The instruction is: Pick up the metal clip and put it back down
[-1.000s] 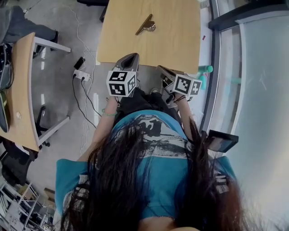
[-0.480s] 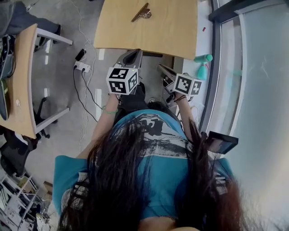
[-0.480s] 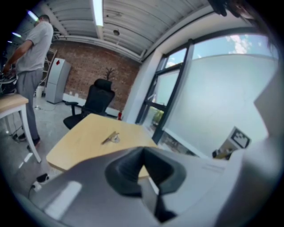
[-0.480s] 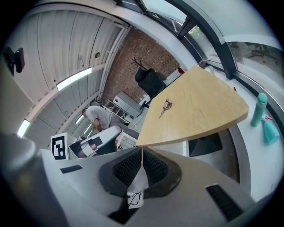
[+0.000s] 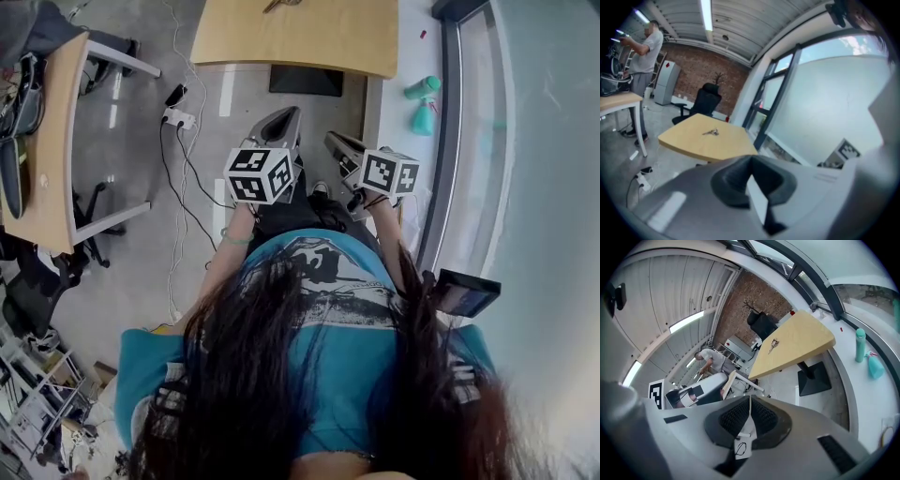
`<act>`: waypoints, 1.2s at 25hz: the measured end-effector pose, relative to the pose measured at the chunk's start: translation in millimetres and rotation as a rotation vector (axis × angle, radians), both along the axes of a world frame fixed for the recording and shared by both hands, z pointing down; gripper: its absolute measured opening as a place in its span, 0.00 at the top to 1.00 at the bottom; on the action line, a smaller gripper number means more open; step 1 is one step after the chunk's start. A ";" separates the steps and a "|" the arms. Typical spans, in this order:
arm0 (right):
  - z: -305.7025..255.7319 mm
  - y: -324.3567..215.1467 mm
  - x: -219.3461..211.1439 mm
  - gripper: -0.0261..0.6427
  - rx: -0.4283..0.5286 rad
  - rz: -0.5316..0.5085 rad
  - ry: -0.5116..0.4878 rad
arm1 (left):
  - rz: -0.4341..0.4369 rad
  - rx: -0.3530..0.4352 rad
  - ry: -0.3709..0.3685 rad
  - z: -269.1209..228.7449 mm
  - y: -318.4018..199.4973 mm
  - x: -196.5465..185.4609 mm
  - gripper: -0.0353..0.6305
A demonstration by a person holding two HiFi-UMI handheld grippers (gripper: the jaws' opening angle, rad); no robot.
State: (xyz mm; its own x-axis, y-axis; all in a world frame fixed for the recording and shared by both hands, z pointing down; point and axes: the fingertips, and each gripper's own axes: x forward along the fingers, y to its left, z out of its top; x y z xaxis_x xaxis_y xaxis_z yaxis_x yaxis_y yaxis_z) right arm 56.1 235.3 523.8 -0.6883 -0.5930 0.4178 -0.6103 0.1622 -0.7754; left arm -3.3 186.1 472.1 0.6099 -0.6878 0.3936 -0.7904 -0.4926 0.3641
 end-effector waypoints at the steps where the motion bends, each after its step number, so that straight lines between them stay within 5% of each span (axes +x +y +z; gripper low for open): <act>1: 0.5 10.4 -0.6 0.93 -0.003 -0.009 -0.001 | -0.007 -0.003 -0.004 0.0 10.3 -0.5 0.94; 18: -16.5 75.1 -58.2 0.93 0.047 -0.059 0.007 | -0.043 0.033 -0.055 -9.8 86.3 -63.4 0.94; 30: -21.8 108.0 -158.3 0.93 0.048 -0.071 0.048 | -0.002 0.042 -0.037 -11.2 118.9 -151.5 0.94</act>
State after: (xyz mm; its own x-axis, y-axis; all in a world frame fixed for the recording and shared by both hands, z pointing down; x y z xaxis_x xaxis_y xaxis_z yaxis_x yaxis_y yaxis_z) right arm -102.2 343.4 502.0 -0.7093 -0.5634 0.4236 -0.6320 0.2422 -0.7361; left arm -154.7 305.0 461.0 0.5939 -0.7055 0.3867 -0.8041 -0.5048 0.3139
